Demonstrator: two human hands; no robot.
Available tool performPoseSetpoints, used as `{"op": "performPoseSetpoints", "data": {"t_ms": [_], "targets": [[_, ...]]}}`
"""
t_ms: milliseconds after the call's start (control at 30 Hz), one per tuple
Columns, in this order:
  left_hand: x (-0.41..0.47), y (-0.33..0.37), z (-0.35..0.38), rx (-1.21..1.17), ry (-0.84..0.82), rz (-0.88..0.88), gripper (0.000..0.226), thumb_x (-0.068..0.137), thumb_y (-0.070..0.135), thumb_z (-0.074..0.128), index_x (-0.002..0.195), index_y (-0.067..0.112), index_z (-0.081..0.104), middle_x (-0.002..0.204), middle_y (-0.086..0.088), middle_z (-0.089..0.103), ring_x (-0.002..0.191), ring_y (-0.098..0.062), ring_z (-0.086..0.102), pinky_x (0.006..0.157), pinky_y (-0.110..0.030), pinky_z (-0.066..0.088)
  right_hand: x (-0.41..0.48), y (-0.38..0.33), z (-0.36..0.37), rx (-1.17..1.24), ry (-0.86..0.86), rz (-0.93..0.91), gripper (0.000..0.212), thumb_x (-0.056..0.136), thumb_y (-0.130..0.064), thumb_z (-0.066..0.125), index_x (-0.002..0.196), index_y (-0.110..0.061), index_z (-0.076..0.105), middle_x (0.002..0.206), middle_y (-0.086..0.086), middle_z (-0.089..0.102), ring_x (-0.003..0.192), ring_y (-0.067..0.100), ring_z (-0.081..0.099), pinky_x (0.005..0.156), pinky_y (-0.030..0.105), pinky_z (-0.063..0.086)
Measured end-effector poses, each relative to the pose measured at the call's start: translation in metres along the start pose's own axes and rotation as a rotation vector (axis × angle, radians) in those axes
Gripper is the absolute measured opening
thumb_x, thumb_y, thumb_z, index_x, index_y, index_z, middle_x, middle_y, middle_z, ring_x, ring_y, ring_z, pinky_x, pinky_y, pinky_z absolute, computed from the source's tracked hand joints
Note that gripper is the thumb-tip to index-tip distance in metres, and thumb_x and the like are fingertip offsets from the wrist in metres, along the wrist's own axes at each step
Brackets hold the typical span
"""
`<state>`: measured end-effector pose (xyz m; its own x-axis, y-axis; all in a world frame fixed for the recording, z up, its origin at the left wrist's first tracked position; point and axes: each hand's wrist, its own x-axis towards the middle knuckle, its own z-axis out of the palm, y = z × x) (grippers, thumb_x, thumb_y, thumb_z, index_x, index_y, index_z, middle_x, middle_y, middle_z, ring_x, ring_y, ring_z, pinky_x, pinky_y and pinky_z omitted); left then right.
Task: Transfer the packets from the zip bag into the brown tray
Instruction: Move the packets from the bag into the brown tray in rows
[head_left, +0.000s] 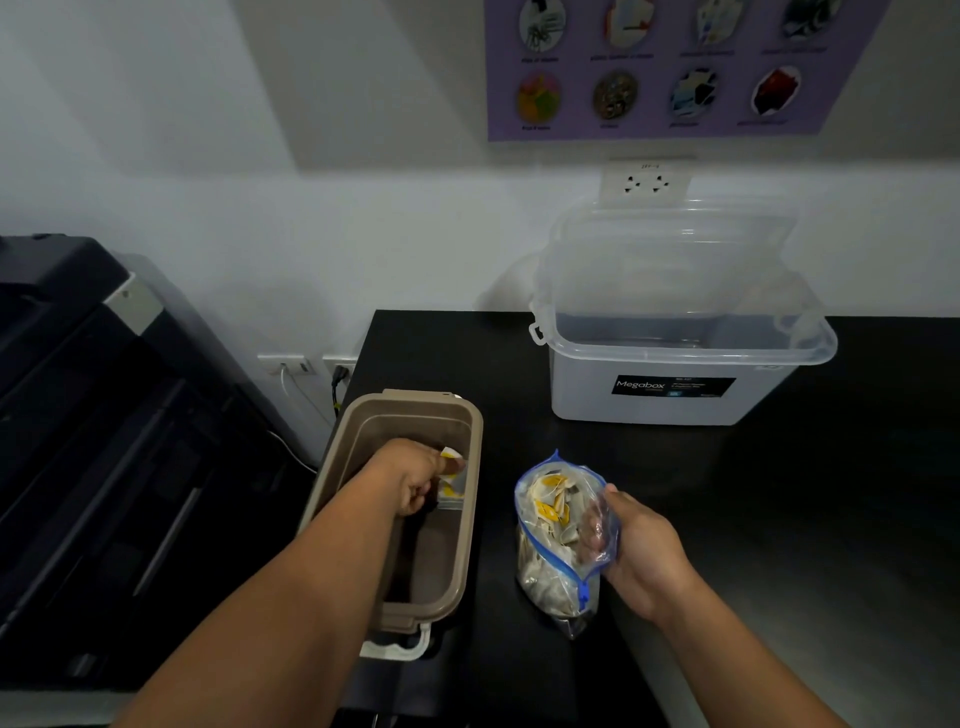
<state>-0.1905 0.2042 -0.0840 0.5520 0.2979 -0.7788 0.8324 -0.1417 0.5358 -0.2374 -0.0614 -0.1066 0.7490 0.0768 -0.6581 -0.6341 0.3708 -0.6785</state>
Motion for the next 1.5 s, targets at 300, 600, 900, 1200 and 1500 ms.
{"op": "performPoseSetpoints", "data": {"t_ms": [300,600,900,1200,1500], "targets": [[-0.005,0.013,-0.005,0.26,0.003,0.063,0.03,0.09,0.028,0.072,0.116,0.013,0.068,0.1,-0.011,0.064,0.084,-0.019,0.05,0.074,-0.032,0.046,-0.002,-0.001,0.0,-0.012,-0.01,0.006,0.036,0.109,-0.025,0.046,0.128,-0.001,0.065,0.12,0.023,0.074,0.114,0.039,0.071,0.104,0.058,0.052],[-0.001,0.014,-0.022,0.291,-0.073,0.125,0.033,0.098,0.021,0.064,0.128,0.009,0.059,0.1,-0.014,0.071,0.078,-0.016,0.07,0.071,-0.033,0.062,-0.005,-0.003,0.005,0.0,-0.012,0.02,0.035,0.109,-0.023,0.046,0.126,-0.001,0.066,0.117,0.022,0.075,0.112,0.038,0.072,0.095,0.052,0.057],[0.002,0.009,-0.012,0.359,-0.059,0.138,0.025,0.089,-0.003,0.068,0.11,0.011,0.07,0.094,-0.009,0.063,0.078,-0.013,0.06,0.052,-0.018,0.053,-0.008,-0.003,0.006,0.0,-0.008,0.026,0.033,0.109,-0.022,0.045,0.125,-0.001,0.066,0.118,0.023,0.074,0.112,0.038,0.071,0.089,0.048,0.058],[0.005,0.007,-0.001,0.284,0.088,0.119,0.013,0.086,0.01,0.076,0.082,0.02,0.069,0.093,-0.008,0.069,0.087,-0.022,0.064,0.065,-0.028,0.053,-0.007,-0.001,0.008,-0.018,-0.002,0.024,0.035,0.109,-0.024,0.045,0.128,-0.001,0.065,0.116,0.022,0.075,0.109,0.037,0.073,0.087,0.047,0.058],[0.004,0.003,0.002,0.194,0.177,0.177,0.001,0.088,0.011,0.071,0.087,0.012,0.071,0.092,-0.011,0.075,0.087,-0.026,0.073,0.088,-0.042,0.059,-0.008,-0.002,0.007,-0.021,-0.004,0.039,0.036,0.109,-0.025,0.045,0.127,-0.002,0.066,0.116,0.021,0.076,0.107,0.036,0.074,0.087,0.048,0.058]]}}
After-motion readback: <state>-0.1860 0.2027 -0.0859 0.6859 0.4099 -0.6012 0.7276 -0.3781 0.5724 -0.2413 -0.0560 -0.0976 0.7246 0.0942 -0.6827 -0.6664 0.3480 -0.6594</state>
